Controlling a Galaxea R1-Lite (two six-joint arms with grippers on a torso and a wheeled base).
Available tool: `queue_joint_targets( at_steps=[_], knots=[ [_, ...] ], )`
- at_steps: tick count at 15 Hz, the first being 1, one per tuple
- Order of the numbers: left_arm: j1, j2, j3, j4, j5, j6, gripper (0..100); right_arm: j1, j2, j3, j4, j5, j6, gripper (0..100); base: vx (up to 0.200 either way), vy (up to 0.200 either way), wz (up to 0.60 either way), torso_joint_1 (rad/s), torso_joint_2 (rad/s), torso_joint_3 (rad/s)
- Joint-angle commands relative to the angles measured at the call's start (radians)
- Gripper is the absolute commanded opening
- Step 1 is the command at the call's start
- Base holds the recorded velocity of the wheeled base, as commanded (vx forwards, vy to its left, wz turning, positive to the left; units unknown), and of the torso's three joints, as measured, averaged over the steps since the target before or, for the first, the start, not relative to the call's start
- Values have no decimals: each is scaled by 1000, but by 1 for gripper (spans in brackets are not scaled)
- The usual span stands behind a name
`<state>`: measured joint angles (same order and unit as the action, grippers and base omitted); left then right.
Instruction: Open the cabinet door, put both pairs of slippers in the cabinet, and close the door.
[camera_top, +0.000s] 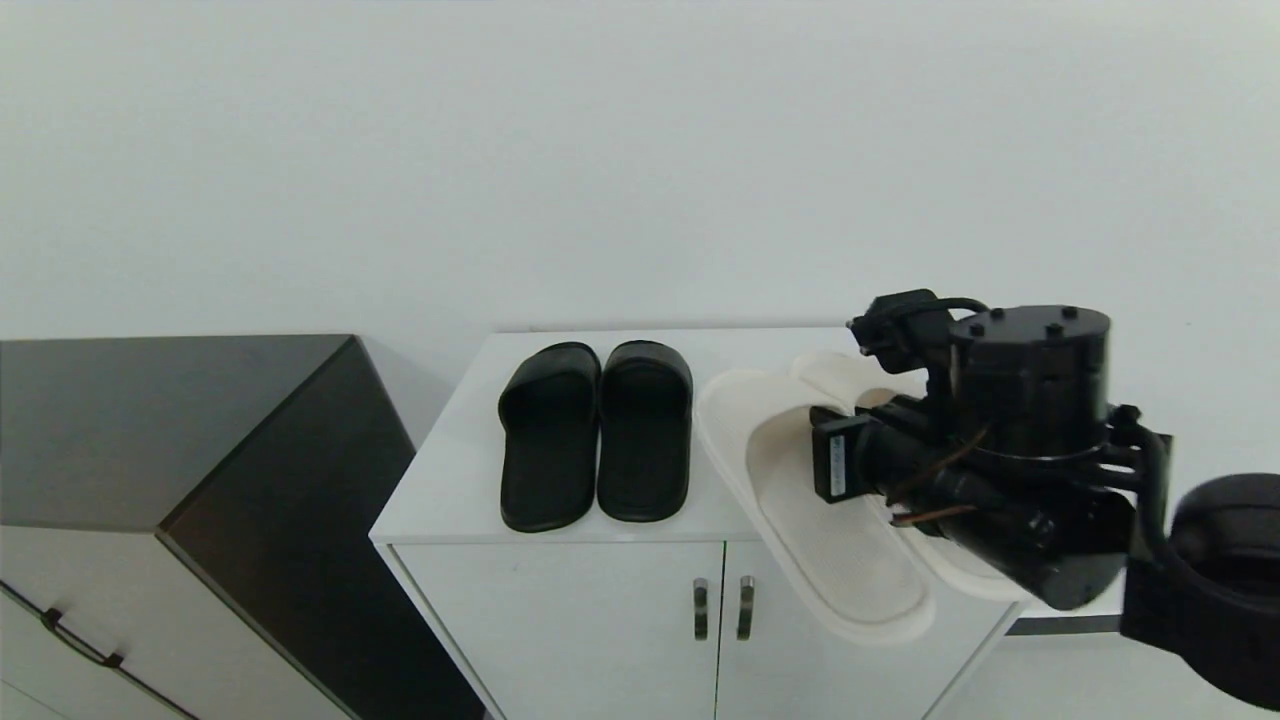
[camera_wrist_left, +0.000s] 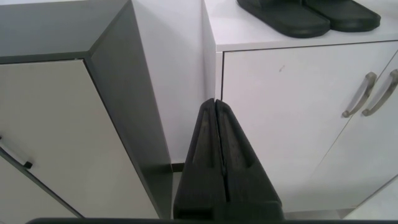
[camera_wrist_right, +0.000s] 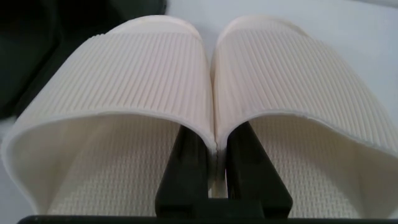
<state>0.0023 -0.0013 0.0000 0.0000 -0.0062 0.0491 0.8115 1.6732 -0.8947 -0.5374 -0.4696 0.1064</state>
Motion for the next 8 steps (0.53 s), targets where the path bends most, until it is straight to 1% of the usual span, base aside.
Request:
queue_joint_targets(
  at_steps=[1, 4, 6, 8],
  knots=[
    [1, 1, 0, 0, 0, 0, 0, 57, -164, 125, 1, 5, 1, 0, 0, 0, 0, 0, 0, 0],
    [1, 1, 0, 0, 0, -3, 0, 75, -178, 140, 4, 6, -2, 0, 0, 0, 0, 0, 0, 0],
    [1, 1, 0, 0, 0, -12, 0, 86, -170, 148, 4, 6, -2, 0, 0, 0, 0, 0, 0, 0],
    [1, 1, 0, 0, 0, -14, 0, 92, -171, 161, 2, 34, 1, 0, 0, 0, 0, 0, 0, 0]
  ],
)
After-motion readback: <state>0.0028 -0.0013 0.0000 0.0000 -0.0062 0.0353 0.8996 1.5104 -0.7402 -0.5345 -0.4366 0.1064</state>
